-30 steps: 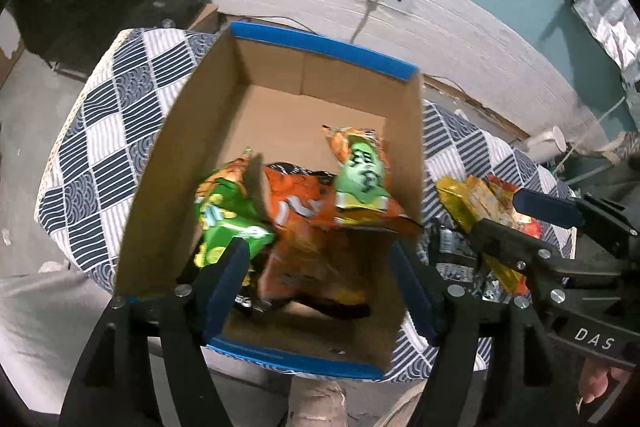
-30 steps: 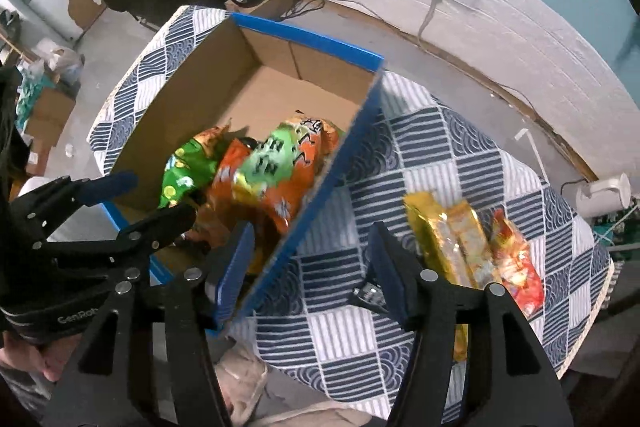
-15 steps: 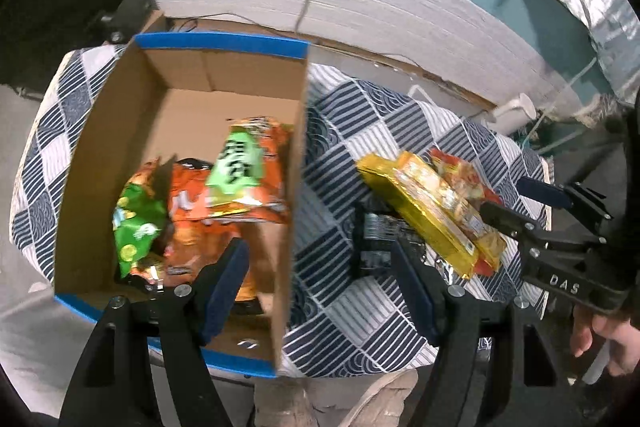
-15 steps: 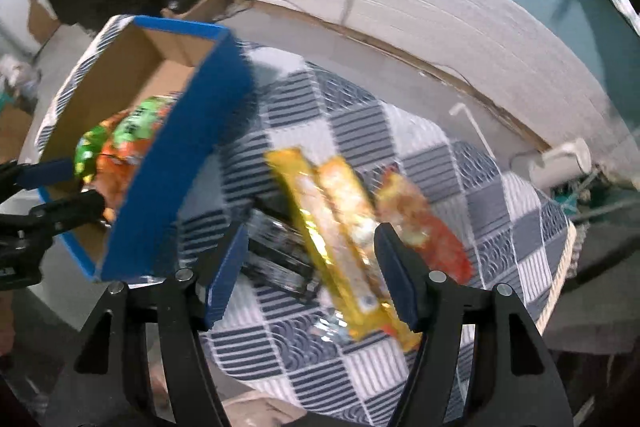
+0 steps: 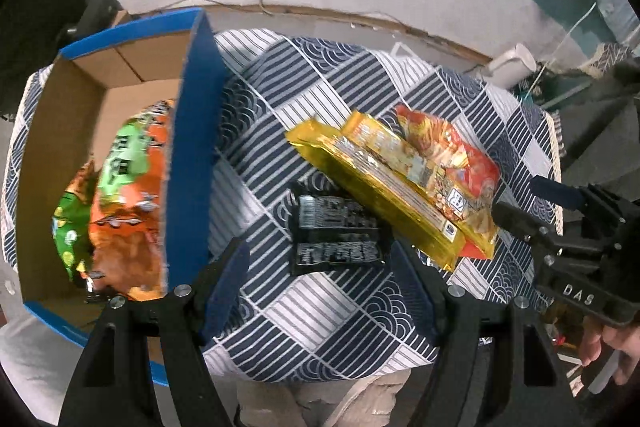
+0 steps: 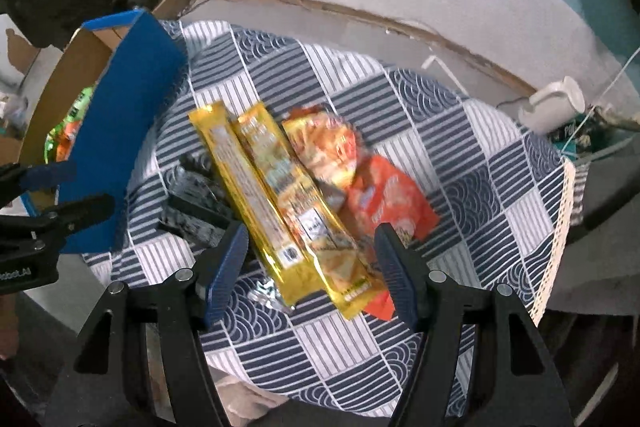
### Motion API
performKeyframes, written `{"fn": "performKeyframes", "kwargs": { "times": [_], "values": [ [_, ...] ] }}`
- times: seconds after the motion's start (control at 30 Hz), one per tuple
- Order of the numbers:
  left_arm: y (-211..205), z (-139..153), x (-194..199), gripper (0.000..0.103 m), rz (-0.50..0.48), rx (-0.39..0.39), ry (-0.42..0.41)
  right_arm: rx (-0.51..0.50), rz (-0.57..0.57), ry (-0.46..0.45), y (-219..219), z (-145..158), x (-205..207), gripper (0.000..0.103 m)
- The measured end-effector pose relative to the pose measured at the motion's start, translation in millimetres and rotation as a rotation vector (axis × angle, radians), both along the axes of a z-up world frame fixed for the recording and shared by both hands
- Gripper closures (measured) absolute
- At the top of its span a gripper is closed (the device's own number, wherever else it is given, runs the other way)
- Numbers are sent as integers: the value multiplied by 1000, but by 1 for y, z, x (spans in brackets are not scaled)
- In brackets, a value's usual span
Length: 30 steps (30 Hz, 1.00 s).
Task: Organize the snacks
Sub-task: 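Move both grippers from the box over the yellow wafer bars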
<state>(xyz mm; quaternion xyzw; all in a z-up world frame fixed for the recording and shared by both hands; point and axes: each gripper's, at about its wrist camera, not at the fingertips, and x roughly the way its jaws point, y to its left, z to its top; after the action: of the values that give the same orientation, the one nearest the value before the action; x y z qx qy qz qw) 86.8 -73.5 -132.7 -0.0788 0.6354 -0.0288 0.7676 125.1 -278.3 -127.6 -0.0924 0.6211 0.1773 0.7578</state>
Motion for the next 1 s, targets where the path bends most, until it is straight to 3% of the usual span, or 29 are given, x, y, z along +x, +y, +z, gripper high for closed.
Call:
{"fn": "performKeyframes", "kwargs": {
  "times": [0.4, 0.8, 1.0],
  "values": [
    [-22, -52, 16, 27, 17, 20, 118, 0, 15, 103, -8, -51, 7, 36],
    [-39, -72, 33, 27, 19, 10, 165, -13, 24, 163, -8, -82, 17, 36],
    [-34, -82, 32, 27, 39, 1, 196, 20, 43, 162, -3, -82, 15, 38]
  ]
}}
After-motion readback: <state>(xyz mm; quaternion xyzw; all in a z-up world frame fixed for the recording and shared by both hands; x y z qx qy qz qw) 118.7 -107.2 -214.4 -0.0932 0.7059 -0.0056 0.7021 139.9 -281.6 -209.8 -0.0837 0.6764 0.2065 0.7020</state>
